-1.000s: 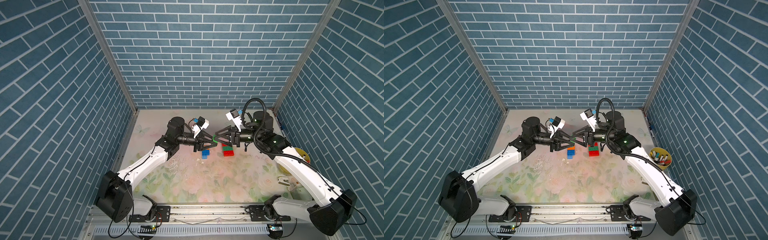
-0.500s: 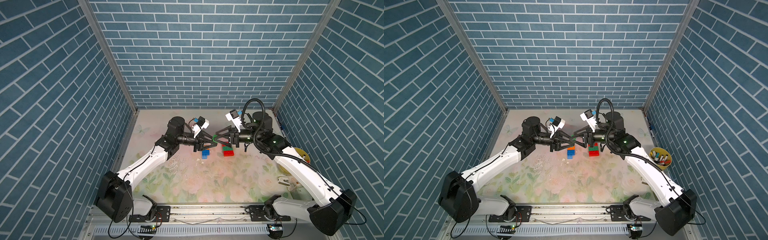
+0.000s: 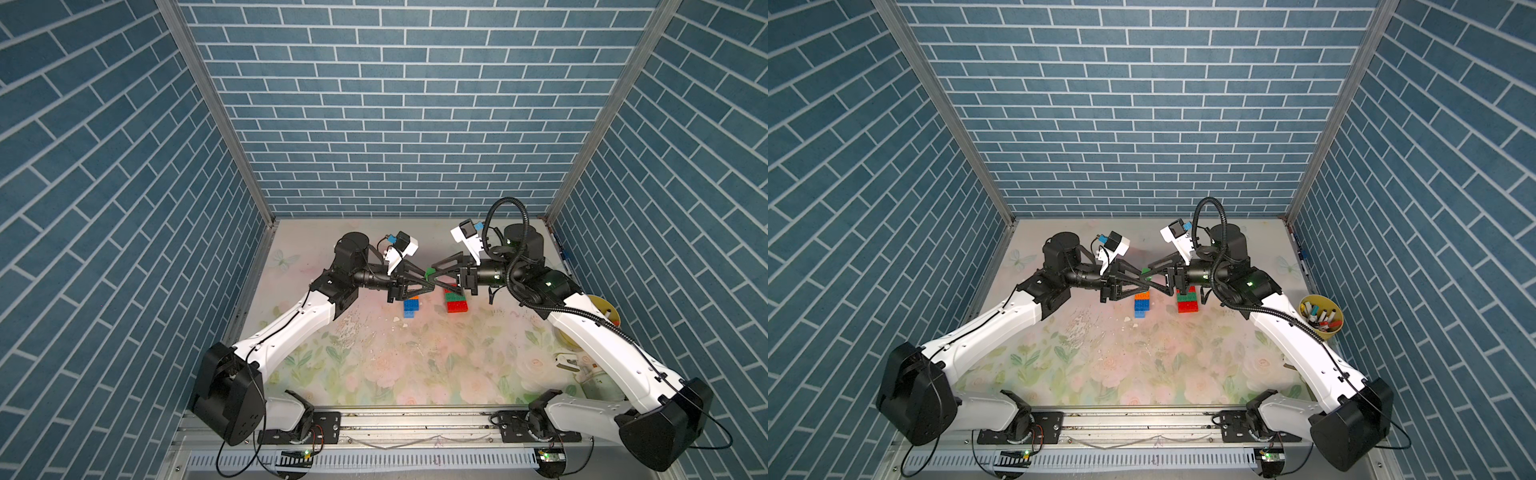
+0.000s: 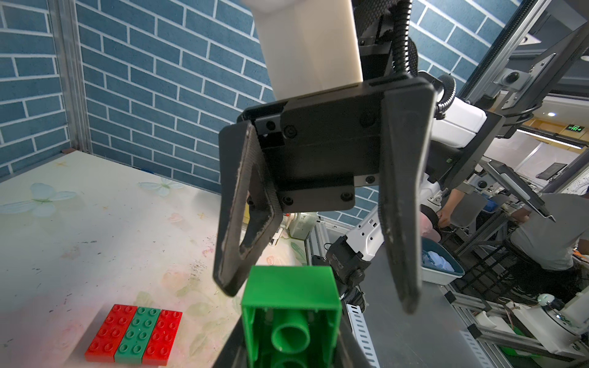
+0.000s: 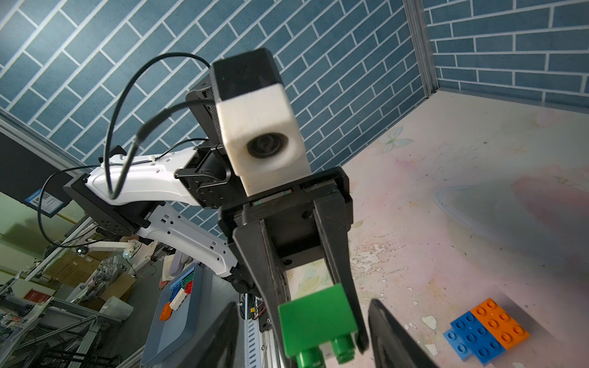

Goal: Assemble a rectangle with lego
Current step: Pick up the lego brick from the center of the board.

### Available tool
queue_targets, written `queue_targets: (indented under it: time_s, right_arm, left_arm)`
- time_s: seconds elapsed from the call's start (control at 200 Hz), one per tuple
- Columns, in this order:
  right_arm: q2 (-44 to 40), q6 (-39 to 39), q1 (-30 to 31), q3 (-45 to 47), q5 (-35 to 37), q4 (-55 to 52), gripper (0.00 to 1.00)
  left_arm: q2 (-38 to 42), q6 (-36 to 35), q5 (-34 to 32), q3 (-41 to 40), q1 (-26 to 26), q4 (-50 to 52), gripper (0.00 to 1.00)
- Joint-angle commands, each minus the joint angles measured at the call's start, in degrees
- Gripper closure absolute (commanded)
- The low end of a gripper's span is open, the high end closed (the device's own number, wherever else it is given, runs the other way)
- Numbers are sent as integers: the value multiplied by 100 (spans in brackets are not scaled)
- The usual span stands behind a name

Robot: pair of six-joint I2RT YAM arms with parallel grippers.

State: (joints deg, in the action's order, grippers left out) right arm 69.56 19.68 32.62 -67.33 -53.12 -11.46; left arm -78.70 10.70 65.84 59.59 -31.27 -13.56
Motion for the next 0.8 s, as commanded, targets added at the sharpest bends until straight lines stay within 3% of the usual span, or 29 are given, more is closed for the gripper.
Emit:
queue_targets:
  time_s: [0.0, 0.21, 0.27, 0.415, 0.505, 0.6, 0.66, 0.755, 0.795]
  right_arm:
    - [63, -64, 25, 93, 67, 156, 39]
    - [126, 74, 25, 62, 172, 275, 47]
    - [137, 127, 29, 62, 184, 315, 53]
    - [128, 244, 25, 71, 289, 349, 79]
    - [125, 314, 25, 43, 549, 244, 81]
    - [158, 390, 25, -104, 1109, -179, 81]
    - [234, 493, 25, -300, 1572, -638, 82]
    - [394, 895, 25, -614, 2527, -1454, 83]
    - [439, 1178, 25, -685, 3000, -1790, 83]
  left_arm:
    - [151, -55, 25, 176, -2, 13, 82]
    - [162, -47, -19, 139, -42, 21, 82]
    - [176, -48, -19, 131, -39, 8, 83]
    - [162, -27, -167, 105, -57, -67, 82]
    - [196, 45, -623, 79, -55, -188, 78]
    - [339, 63, -1349, -23, -55, -370, 62]
    - [490, 74, -1792, -130, -55, -475, 41]
    - [827, -100, -2600, -333, -55, -465, 24]
    - [1028, -238, -3056, -436, -60, -404, 9]
